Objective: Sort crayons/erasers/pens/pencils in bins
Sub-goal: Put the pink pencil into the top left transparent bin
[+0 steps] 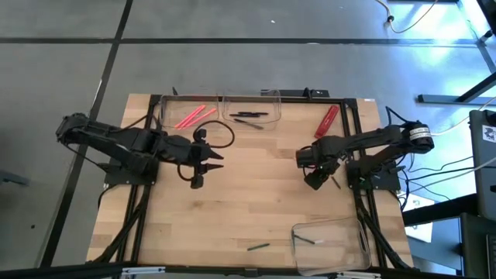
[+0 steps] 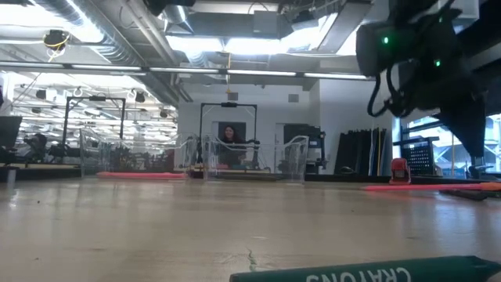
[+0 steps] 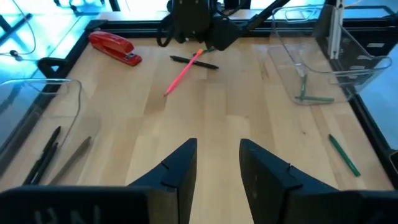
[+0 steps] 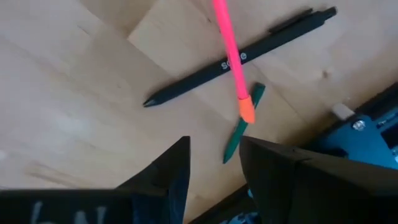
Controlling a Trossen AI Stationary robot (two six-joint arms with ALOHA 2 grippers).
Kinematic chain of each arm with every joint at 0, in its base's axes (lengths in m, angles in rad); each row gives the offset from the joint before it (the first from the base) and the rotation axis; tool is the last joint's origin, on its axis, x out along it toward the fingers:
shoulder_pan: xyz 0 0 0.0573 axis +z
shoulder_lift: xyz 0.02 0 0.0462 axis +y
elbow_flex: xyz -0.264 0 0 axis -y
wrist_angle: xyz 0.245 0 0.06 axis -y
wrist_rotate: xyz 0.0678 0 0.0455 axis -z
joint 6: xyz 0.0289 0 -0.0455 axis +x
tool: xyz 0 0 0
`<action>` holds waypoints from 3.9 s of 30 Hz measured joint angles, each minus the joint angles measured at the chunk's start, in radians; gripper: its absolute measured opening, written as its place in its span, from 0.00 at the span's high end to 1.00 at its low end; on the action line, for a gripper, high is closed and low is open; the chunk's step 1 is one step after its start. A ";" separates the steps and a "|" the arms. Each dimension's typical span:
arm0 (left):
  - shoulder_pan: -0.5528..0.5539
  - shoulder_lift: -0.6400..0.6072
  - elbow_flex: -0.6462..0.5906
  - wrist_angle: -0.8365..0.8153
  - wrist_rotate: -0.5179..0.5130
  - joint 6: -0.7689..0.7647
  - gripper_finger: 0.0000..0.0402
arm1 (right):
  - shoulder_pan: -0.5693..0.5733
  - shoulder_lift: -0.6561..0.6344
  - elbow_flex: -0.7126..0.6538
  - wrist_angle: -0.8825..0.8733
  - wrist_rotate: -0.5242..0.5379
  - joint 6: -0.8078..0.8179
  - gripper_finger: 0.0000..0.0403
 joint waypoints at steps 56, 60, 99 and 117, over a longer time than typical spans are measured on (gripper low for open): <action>0.087 0.000 0.000 -0.035 0.080 -0.004 0.72 | -0.162 0.002 0.011 0.031 -0.058 -0.198 0.90; 0.087 0.000 0.000 -0.070 0.070 -0.071 0.72 | -0.161 0.002 0.157 -0.044 -0.018 -0.201 0.89; 0.261 0.443 0.502 -0.238 0.127 0.626 0.72 | -0.060 0.225 0.658 -0.037 0.151 -0.429 0.90; 0.318 0.566 0.513 -0.222 0.113 0.748 0.73 | -0.013 0.225 0.658 -0.029 0.152 -0.402 0.90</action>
